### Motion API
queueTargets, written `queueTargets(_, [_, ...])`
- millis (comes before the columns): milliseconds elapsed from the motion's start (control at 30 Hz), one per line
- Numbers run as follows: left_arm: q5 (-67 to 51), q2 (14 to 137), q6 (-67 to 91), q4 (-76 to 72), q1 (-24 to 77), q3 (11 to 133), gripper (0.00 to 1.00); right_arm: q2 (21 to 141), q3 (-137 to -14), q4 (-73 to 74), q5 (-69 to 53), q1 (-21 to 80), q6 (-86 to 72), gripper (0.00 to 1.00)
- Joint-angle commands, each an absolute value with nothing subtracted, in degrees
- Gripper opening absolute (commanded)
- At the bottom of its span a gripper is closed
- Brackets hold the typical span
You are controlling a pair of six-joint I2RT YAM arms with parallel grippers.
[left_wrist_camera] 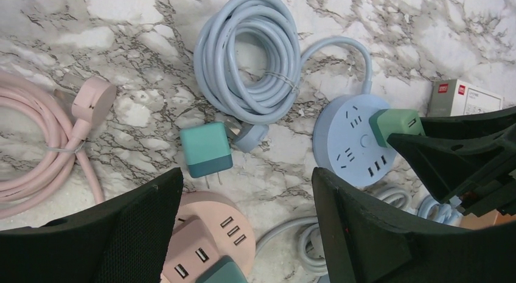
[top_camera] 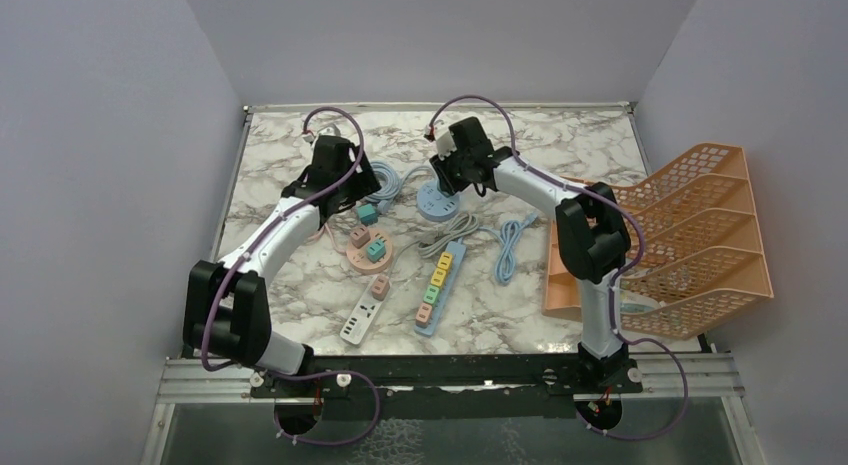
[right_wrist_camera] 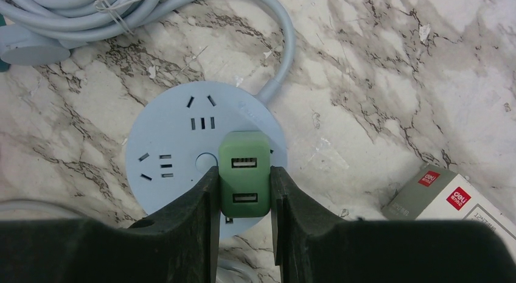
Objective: Insert the plug
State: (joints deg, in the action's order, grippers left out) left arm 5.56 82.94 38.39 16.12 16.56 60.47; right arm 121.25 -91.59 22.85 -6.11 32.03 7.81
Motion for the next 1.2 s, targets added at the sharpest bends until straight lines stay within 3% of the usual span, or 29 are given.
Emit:
queueTargets(0, [6.66,85.91,37.69,17.83,16.15,62.44,0.80,131.89,-89.58,43.66,-4.82,32.51,6.15,0.04])
queueTargets(100, [6.74,87.97,37.49,18.36,16.10,63.26,0.81,128.44,-93.80,43.93,-3.84,32.52,4.30,0.24])
queueTargets(433, [7.02,93.99,36.29,20.77,16.00,67.06,0.83,124.90,-111.70,41.42,-4.13,32.52,1.38,0.72])
queueTargets(800, [8.95,97.12,38.45,25.56,16.02,66.66,0.81,117.25,-105.92,34.86,-1.29,32.52,-3.93,0.74])
queueTargets(967, [5.56,101.26,39.02,25.44,15.99,67.09,0.66,116.11,-103.86,33.98,-2.39,32.52,-4.97,0.70])
queueTargets(1067, [6.10,102.67,38.51,25.23,15.99,67.31,0.49,116.09,-103.59,34.36,-3.88,32.52,-5.05,0.57])
queueTargets(1167, [6.66,103.69,37.87,25.18,16.00,67.57,0.50,115.45,-102.55,33.83,-4.43,32.52,-5.23,0.55])
